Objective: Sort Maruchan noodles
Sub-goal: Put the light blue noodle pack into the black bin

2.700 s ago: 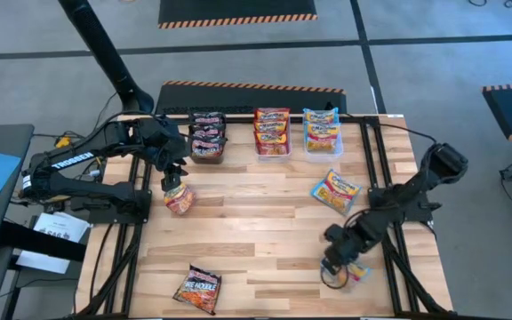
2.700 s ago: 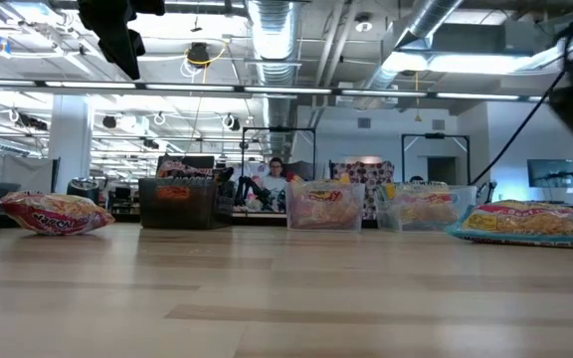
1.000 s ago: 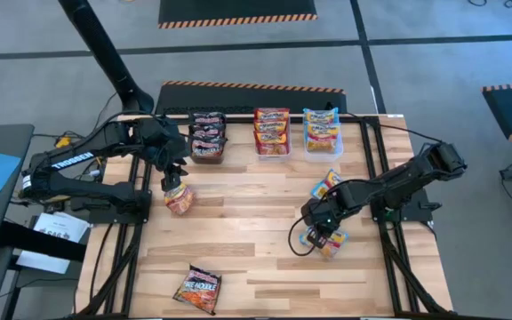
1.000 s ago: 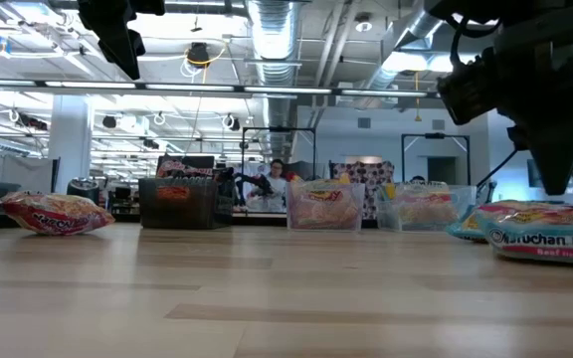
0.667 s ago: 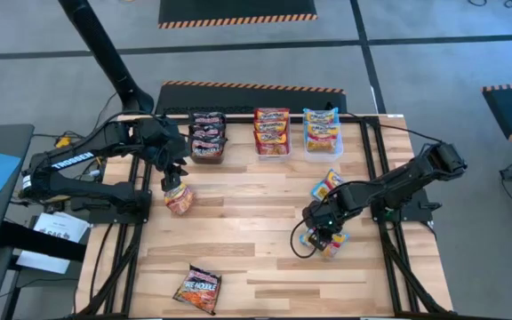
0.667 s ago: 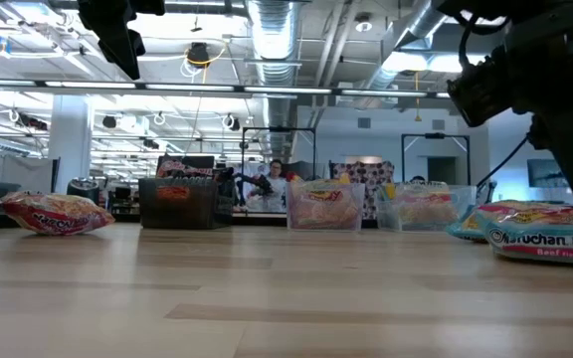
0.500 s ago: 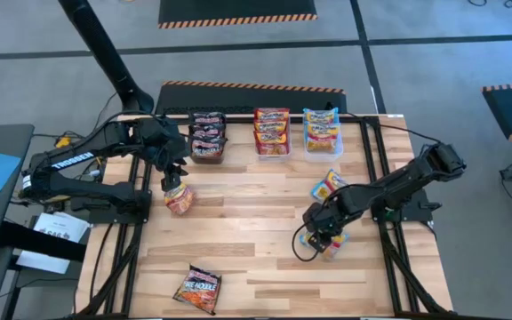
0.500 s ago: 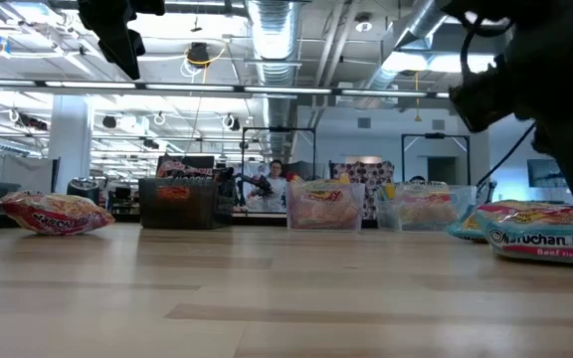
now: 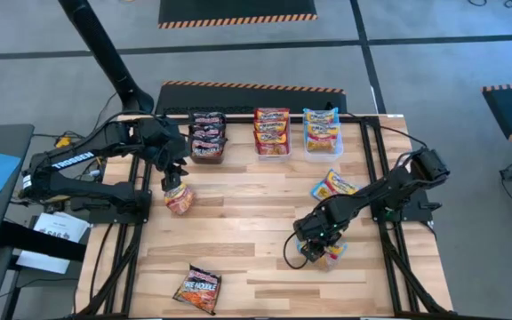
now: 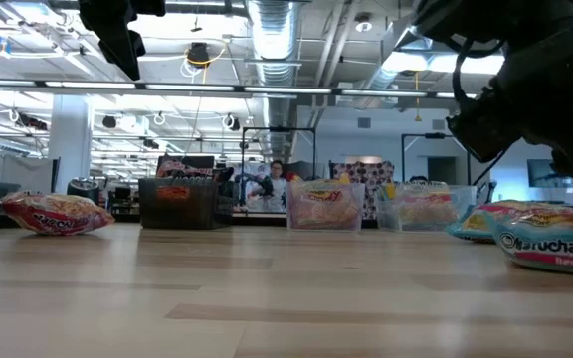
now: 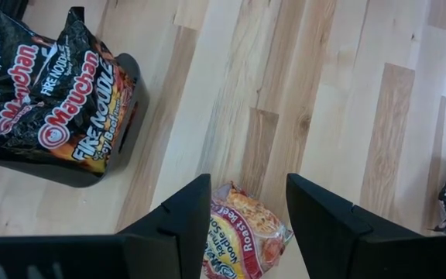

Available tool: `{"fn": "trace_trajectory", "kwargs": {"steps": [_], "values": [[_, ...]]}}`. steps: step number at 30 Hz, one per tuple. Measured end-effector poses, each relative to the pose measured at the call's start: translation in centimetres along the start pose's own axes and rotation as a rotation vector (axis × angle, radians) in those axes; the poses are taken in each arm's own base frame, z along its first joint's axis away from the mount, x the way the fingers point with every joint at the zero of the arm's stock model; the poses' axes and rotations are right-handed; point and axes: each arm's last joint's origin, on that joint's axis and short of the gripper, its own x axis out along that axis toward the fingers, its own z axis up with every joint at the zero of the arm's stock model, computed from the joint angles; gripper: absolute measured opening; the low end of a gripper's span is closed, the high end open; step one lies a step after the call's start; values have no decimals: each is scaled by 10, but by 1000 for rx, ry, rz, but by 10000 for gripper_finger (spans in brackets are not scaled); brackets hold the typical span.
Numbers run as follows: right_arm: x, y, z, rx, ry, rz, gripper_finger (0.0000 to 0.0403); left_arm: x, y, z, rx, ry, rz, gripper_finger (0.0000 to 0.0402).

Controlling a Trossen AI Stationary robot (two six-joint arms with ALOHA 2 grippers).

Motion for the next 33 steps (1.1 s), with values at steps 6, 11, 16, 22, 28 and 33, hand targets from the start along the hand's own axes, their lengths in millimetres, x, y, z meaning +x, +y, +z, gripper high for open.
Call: {"fn": "trace_trajectory", "kwargs": {"steps": [6,11,16,22,28,33], "values": [[0,3,2,20,-20,43,154,0,0,0,1,0,0,155],[2,6,2,-11,-22,67,60,0,0,0,0,0,0,155],[0,7,2,-74,-31,84,9,0,0,0,1,1,0,155],[-15,19,-2,-178,-87,62,4,0,0,0,1,1,0,155],[-42,28,-7,-211,-199,-62,2,0,0,0,1,1,0,155],[-62,32,-15,-261,-233,-176,2,0,0,0,1,1,0,155]]}}
